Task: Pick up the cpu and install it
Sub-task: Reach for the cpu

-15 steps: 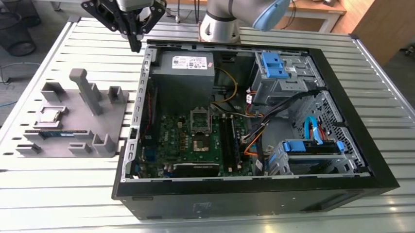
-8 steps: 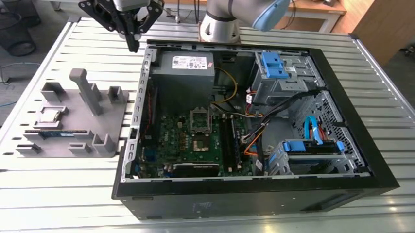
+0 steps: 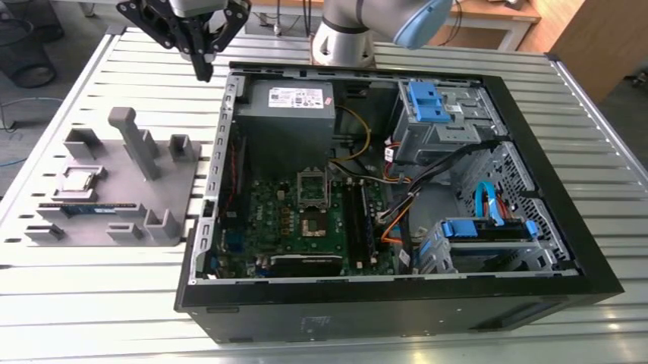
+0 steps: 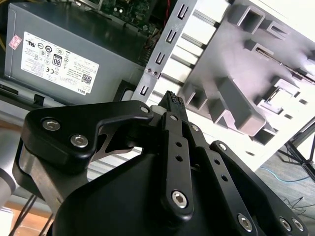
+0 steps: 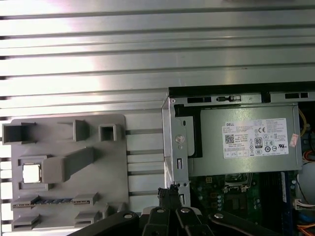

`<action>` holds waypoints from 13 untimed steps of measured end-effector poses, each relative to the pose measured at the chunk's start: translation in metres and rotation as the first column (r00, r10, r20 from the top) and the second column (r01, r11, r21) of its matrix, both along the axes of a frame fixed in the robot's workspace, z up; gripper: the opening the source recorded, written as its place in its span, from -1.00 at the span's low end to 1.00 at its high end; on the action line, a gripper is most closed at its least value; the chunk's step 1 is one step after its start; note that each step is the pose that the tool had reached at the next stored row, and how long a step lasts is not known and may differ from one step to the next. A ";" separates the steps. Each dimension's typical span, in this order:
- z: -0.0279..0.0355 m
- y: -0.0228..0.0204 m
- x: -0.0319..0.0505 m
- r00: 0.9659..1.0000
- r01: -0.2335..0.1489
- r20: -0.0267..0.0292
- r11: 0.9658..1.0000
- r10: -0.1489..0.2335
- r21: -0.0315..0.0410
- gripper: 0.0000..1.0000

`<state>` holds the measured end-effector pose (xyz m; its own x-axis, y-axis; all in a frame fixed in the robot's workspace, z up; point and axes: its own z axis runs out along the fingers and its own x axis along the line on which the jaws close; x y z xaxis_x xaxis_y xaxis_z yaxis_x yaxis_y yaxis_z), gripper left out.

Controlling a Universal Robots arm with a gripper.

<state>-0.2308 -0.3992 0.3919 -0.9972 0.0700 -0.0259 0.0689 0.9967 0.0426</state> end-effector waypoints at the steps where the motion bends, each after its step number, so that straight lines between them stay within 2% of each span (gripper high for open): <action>1: 0.0000 0.0000 -0.0006 1.000 0.000 0.000 1.000 0.000 0.000 -0.79; 13: -0.0001 0.0000 -0.0076 1.000 0.000 0.000 1.000 0.000 0.000 -0.79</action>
